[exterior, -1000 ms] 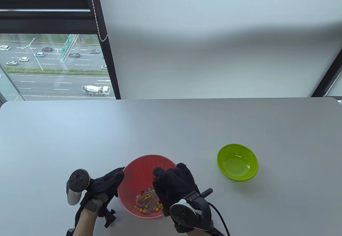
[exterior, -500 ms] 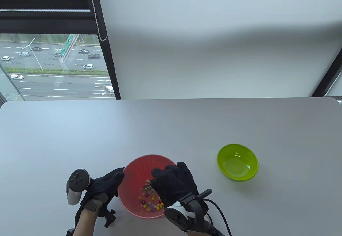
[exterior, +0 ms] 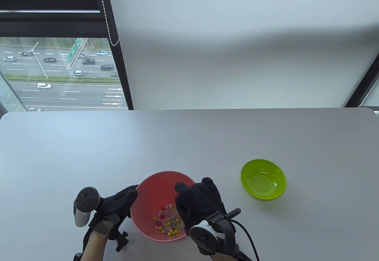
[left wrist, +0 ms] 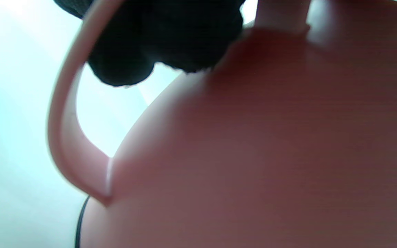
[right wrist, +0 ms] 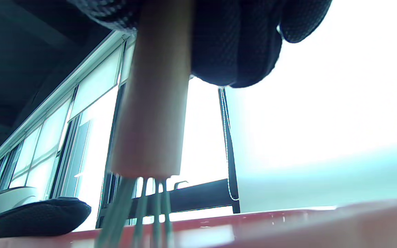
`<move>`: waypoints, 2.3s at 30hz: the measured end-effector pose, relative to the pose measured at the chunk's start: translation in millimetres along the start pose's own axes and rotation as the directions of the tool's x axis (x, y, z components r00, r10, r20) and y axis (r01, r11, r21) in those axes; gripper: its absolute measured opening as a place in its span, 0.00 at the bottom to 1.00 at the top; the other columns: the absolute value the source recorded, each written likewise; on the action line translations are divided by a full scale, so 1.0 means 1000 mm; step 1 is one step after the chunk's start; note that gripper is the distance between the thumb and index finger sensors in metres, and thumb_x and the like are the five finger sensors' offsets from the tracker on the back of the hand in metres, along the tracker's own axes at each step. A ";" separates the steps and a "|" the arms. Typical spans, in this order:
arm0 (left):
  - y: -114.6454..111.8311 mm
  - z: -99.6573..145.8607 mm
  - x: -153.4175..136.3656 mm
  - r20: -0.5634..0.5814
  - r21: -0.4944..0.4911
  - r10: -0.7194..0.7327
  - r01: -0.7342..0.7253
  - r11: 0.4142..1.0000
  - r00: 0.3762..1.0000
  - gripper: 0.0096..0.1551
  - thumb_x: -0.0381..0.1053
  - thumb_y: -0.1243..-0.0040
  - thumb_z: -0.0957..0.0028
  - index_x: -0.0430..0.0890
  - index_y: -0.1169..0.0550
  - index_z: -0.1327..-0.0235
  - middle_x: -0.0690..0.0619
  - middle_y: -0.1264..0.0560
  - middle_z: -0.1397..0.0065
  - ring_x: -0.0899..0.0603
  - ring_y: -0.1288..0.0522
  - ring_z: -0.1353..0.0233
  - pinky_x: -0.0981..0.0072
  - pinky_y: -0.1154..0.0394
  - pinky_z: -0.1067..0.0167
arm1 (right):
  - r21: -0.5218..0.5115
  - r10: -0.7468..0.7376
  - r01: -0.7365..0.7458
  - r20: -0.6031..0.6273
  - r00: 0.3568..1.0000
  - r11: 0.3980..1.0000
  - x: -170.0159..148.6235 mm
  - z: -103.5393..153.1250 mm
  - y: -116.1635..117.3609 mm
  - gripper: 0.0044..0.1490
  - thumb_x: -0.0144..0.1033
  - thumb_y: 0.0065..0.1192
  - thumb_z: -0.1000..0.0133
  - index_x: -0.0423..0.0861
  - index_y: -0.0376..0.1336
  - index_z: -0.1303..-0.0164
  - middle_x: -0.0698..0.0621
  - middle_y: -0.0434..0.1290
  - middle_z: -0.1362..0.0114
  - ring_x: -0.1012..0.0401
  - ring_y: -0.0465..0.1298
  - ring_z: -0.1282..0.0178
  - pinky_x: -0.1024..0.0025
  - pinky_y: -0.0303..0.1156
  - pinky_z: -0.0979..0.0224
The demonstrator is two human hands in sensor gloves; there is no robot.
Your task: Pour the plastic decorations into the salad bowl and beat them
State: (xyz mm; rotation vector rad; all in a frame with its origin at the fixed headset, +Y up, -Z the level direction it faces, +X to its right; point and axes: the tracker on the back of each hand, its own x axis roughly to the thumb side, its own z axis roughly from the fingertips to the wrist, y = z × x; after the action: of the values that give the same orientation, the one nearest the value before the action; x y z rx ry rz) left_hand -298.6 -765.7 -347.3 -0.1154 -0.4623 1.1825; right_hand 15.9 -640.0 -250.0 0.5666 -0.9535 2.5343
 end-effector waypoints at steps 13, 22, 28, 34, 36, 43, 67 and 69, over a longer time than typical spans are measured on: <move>0.000 0.000 0.000 -0.001 -0.002 0.003 -0.003 1.000 1.000 0.47 0.75 0.56 0.40 0.36 0.24 0.34 0.51 0.18 0.69 0.38 0.19 0.51 0.35 0.38 0.29 | 0.084 -0.086 0.087 -0.016 0.996 0.993 0.005 0.002 0.016 0.28 0.56 0.55 0.37 0.59 0.58 0.29 0.58 0.76 0.43 0.53 0.75 0.35 0.47 0.60 0.21; 0.000 0.000 0.000 0.000 -0.001 0.002 -0.002 1.000 1.000 0.47 0.75 0.56 0.40 0.36 0.24 0.34 0.51 0.18 0.69 0.38 0.19 0.51 0.35 0.38 0.29 | 0.046 0.045 -0.048 0.045 0.998 0.998 0.009 0.003 0.016 0.27 0.56 0.54 0.37 0.59 0.57 0.28 0.60 0.76 0.41 0.55 0.74 0.33 0.48 0.60 0.20; 0.000 0.000 0.000 0.000 -0.002 0.003 -0.003 1.000 1.000 0.47 0.75 0.55 0.40 0.35 0.24 0.34 0.51 0.18 0.69 0.38 0.19 0.51 0.35 0.38 0.29 | 0.031 0.080 -0.082 0.051 0.995 0.996 0.007 0.004 0.013 0.26 0.55 0.54 0.36 0.59 0.57 0.29 0.60 0.76 0.42 0.55 0.75 0.34 0.48 0.60 0.20; -0.001 0.000 0.000 0.000 -0.003 0.004 -0.004 1.000 1.000 0.47 0.75 0.55 0.40 0.36 0.24 0.34 0.51 0.18 0.69 0.38 0.19 0.51 0.35 0.38 0.29 | 0.009 0.094 -0.095 0.042 0.995 0.995 0.005 0.003 0.009 0.26 0.54 0.54 0.36 0.58 0.57 0.29 0.59 0.76 0.44 0.54 0.74 0.35 0.47 0.60 0.20; -0.001 0.000 0.000 0.000 -0.001 0.002 -0.002 1.000 1.000 0.47 0.75 0.55 0.40 0.35 0.24 0.34 0.51 0.18 0.69 0.38 0.19 0.51 0.35 0.38 0.29 | 0.000 0.095 -0.095 0.037 0.995 0.995 0.005 0.003 0.008 0.26 0.53 0.54 0.36 0.58 0.57 0.29 0.59 0.76 0.45 0.54 0.75 0.36 0.47 0.60 0.20; -0.001 0.000 0.000 0.000 -0.002 0.002 -0.002 1.000 1.000 0.47 0.75 0.55 0.40 0.36 0.24 0.34 0.51 0.18 0.69 0.38 0.19 0.51 0.35 0.38 0.29 | -0.017 0.056 -0.055 0.022 0.998 0.998 0.003 0.002 0.002 0.26 0.53 0.54 0.37 0.58 0.58 0.30 0.60 0.77 0.50 0.55 0.76 0.41 0.47 0.61 0.21; 0.000 0.000 0.000 0.000 0.000 0.001 -0.001 1.000 1.000 0.47 0.75 0.56 0.40 0.36 0.24 0.34 0.51 0.18 0.69 0.38 0.19 0.51 0.35 0.38 0.29 | 0.032 0.081 -0.082 0.056 0.995 0.996 0.008 0.003 0.014 0.26 0.54 0.55 0.36 0.59 0.57 0.28 0.59 0.76 0.40 0.54 0.74 0.32 0.47 0.59 0.19; 0.000 0.000 0.000 0.000 -0.002 0.003 -0.003 1.000 1.000 0.47 0.75 0.55 0.40 0.35 0.24 0.34 0.51 0.18 0.69 0.38 0.19 0.51 0.35 0.38 0.29 | 0.027 0.092 -0.093 0.057 0.994 0.995 0.008 0.003 0.012 0.26 0.54 0.55 0.36 0.59 0.57 0.29 0.59 0.76 0.41 0.54 0.74 0.33 0.47 0.59 0.19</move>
State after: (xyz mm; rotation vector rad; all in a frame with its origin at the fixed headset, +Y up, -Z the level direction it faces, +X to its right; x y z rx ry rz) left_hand -298.6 -765.6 -347.6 -0.1182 -0.4633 1.1846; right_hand 4.5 -649.0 -250.8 0.6179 -0.9850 2.6310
